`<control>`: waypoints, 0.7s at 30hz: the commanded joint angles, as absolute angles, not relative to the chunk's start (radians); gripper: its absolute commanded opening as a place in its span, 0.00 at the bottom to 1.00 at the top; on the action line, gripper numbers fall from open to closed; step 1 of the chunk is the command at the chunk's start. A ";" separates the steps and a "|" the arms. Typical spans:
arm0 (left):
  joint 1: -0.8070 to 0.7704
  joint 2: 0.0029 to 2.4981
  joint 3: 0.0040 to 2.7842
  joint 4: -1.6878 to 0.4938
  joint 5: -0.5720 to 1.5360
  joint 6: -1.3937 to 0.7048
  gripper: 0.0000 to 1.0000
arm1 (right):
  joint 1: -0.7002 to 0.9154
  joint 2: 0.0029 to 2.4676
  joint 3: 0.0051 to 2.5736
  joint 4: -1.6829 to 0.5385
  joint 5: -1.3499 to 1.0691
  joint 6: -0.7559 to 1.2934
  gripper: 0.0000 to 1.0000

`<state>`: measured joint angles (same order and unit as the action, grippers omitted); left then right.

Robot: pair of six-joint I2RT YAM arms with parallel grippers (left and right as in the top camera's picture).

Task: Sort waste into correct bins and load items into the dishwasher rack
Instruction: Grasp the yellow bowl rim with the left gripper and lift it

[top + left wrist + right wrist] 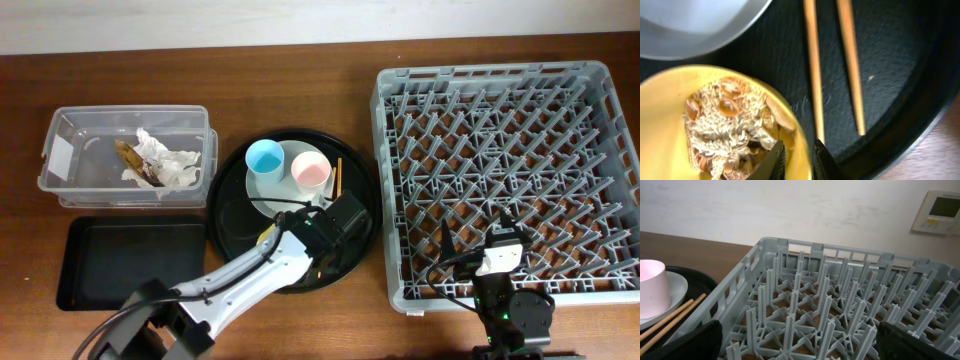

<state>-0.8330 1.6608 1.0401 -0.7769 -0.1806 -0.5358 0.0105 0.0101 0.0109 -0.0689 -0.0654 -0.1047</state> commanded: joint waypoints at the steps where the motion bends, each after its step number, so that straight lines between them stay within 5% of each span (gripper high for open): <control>1: -0.837 1.668 1.008 -0.760 -0.200 -0.557 0.19 | 0.005 0.004 0.006 -0.075 -0.064 -0.101 0.98; 11: -0.838 1.687 0.987 -0.718 -0.199 -0.569 0.17 | 0.005 0.004 0.006 -0.075 -0.064 -0.101 0.98; 17: -0.838 1.687 0.982 -0.714 -0.199 -0.585 0.02 | 0.005 0.004 0.006 -0.075 -0.064 -0.101 0.98; 21: -0.837 1.644 1.028 -0.743 -0.199 -0.584 0.01 | 0.005 0.004 0.006 -0.075 -0.064 -0.101 0.98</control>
<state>-0.8368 1.6775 0.9939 -0.7246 -0.2001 -0.5732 0.0105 0.0101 0.0109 -0.0689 -0.0650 -0.1043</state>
